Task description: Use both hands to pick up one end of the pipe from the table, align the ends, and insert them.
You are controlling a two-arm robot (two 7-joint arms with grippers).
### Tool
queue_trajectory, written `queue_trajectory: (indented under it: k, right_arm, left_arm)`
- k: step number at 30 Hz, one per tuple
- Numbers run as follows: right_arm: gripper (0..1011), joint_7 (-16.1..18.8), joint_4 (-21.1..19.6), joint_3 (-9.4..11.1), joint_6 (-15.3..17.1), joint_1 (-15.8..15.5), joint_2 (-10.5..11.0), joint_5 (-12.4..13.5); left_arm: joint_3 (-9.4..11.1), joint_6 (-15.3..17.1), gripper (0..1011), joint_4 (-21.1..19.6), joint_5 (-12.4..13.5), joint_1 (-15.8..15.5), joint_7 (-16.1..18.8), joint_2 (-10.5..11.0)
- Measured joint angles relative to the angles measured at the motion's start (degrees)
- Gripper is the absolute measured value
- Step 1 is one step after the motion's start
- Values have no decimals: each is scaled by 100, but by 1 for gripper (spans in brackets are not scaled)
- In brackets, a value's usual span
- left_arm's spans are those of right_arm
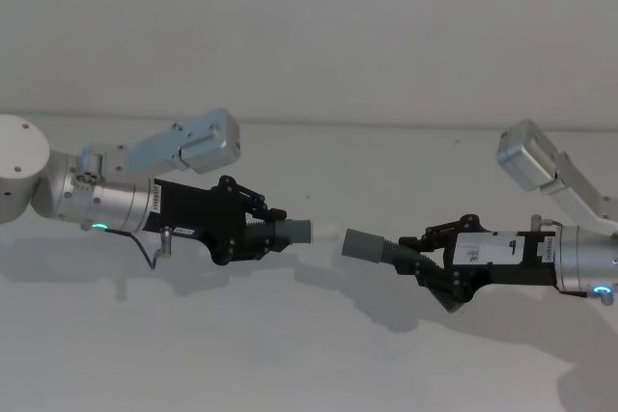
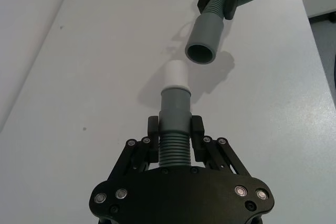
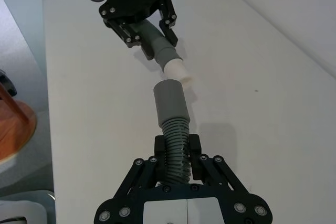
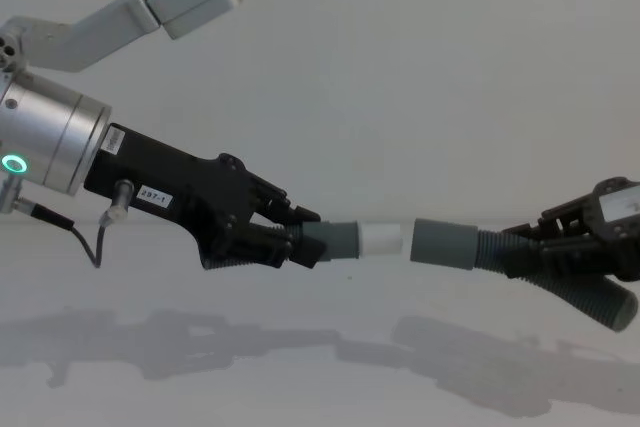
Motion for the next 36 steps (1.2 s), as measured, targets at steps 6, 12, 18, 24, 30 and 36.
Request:
queue_trajectory:
  k: [6,12,18,24,30,36]
  right_arm:
    - [264,-27,51,-17,18,28,-15,46]
    - [264,-36,104,-42,39,53,-38,95]
    - [264,-44,147,-70,55,74,-58,133]
    - [264,-68,182,-98,83,88,-73,177]
    - [263,-87,206,-119,108,97,-82,224]
    - [263,-116,220,-141,129,104,-89,266]
  left_arm:
    - [33,13,345,-14,-20,-9,1,8]
    - [59,35,345,-27,-41,-11,10,15]
    - [87,61,345,-52,-72,-11,29,34]
    - [105,73,345,-81,-100,-2,49,56]
    - [120,83,345,-121,-132,14,73,91]
    - [136,89,345,-167,-162,28,93,128]
